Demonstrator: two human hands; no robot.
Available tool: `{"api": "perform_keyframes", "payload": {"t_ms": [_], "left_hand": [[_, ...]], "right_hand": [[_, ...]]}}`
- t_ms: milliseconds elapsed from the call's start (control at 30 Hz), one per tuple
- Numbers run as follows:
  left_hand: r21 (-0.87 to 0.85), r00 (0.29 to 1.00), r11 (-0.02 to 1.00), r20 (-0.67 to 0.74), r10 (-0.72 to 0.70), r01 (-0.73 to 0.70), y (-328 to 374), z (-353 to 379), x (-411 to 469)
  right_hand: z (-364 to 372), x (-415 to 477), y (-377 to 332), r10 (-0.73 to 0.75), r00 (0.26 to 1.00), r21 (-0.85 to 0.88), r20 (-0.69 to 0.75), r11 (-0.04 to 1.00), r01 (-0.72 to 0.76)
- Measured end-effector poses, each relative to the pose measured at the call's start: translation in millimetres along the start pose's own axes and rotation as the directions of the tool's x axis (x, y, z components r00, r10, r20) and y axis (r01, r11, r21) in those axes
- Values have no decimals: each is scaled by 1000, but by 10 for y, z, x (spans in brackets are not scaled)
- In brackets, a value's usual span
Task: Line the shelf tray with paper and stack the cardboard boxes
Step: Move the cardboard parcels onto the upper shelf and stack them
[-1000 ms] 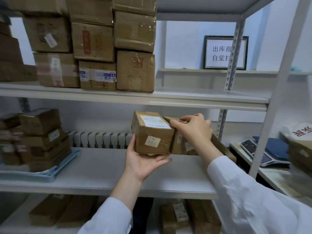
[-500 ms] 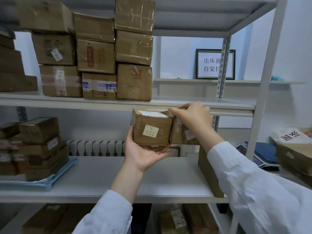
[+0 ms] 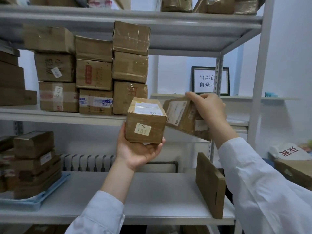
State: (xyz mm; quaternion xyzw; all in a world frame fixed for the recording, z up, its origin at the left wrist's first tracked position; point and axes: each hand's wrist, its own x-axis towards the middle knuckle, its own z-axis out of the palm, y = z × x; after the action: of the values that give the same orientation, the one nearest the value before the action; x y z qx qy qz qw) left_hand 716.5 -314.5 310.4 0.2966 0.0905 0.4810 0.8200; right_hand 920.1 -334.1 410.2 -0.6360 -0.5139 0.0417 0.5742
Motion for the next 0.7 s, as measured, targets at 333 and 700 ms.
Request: {"api": "perform_keyframes", "payload": {"t_ms": [333, 700], "left_hand": [[216, 991, 967, 28, 133, -136, 328, 322, 197], [275, 971, 944, 199, 129, -182, 819, 609, 388]], "right_hand": [[203, 317, 191, 233, 969, 544, 80, 804, -239], [615, 529, 152, 322, 911, 694, 259, 594, -407]]}}
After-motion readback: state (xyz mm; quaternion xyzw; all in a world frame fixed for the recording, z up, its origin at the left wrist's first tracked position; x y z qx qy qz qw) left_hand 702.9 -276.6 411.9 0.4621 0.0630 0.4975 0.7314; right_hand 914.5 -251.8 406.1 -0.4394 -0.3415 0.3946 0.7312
